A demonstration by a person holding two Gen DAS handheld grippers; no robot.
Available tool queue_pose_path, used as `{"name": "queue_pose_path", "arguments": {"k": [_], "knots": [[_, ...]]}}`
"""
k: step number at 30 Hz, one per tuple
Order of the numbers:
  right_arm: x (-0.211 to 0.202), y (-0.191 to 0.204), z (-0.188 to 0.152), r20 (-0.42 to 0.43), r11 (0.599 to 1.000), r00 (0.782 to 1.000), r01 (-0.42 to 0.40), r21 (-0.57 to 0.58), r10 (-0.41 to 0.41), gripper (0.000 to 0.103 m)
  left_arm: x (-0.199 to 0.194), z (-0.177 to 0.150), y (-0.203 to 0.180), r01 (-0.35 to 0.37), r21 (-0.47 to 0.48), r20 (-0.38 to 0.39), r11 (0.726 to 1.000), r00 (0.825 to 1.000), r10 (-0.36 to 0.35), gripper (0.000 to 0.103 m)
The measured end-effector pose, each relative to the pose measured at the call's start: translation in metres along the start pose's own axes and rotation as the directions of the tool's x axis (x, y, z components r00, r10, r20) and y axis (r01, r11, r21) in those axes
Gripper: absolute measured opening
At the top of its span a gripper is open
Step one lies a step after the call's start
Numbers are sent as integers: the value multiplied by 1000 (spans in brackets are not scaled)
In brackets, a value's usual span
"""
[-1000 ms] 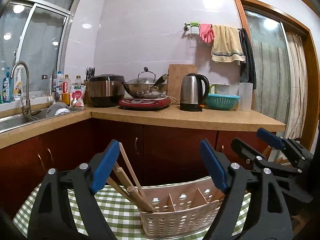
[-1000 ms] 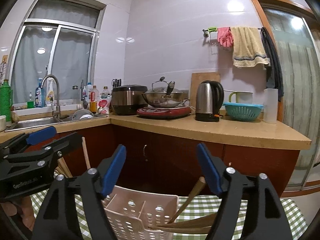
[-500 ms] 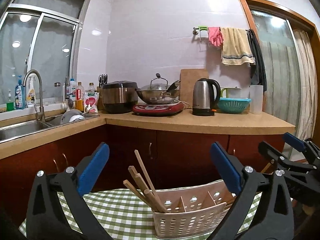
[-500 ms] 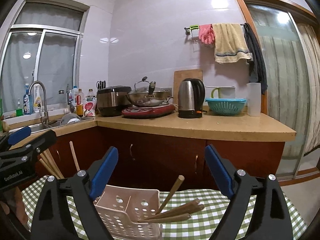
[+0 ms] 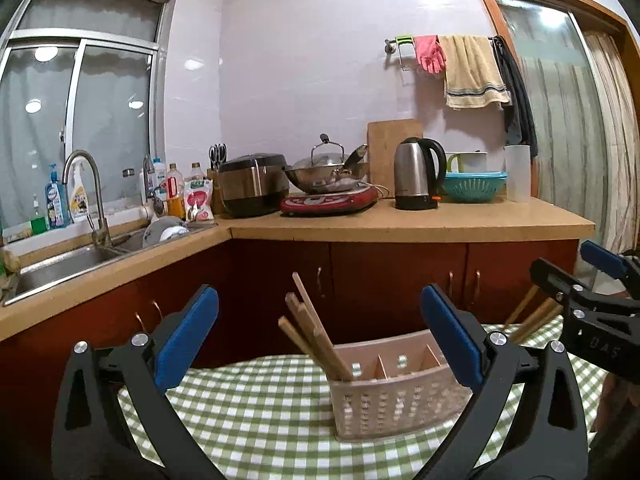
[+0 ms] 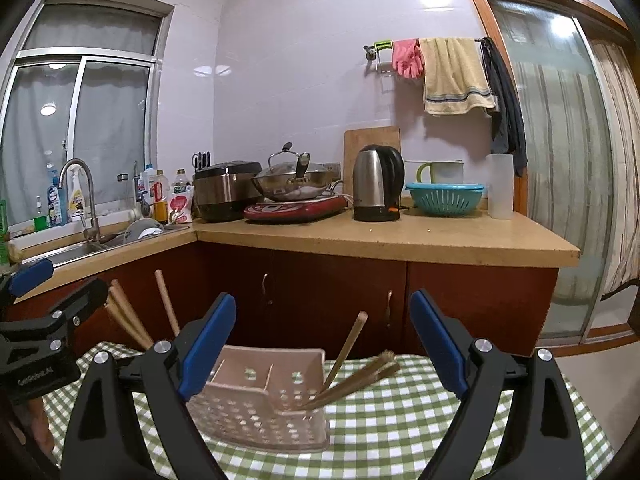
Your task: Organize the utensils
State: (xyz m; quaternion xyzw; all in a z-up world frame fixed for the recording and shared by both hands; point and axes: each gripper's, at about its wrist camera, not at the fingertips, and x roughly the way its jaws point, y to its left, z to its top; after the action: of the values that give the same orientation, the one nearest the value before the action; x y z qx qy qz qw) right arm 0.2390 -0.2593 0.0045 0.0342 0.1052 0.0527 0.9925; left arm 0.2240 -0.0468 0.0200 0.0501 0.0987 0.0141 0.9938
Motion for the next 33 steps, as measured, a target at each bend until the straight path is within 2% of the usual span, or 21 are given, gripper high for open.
{"name": "queue_pose_path", "arguments": {"k": [17,33], "knots": [[-83,21,-28,-81,1000,997,-15,-1,15,86,-90,-29,23,-4,-56,-86,998,996,-1,99],[-166,24,-33,-60,1000,998,17,-25,-18,86,-175,-40,37,-5,-63,-92,998,996,0,99]]}}
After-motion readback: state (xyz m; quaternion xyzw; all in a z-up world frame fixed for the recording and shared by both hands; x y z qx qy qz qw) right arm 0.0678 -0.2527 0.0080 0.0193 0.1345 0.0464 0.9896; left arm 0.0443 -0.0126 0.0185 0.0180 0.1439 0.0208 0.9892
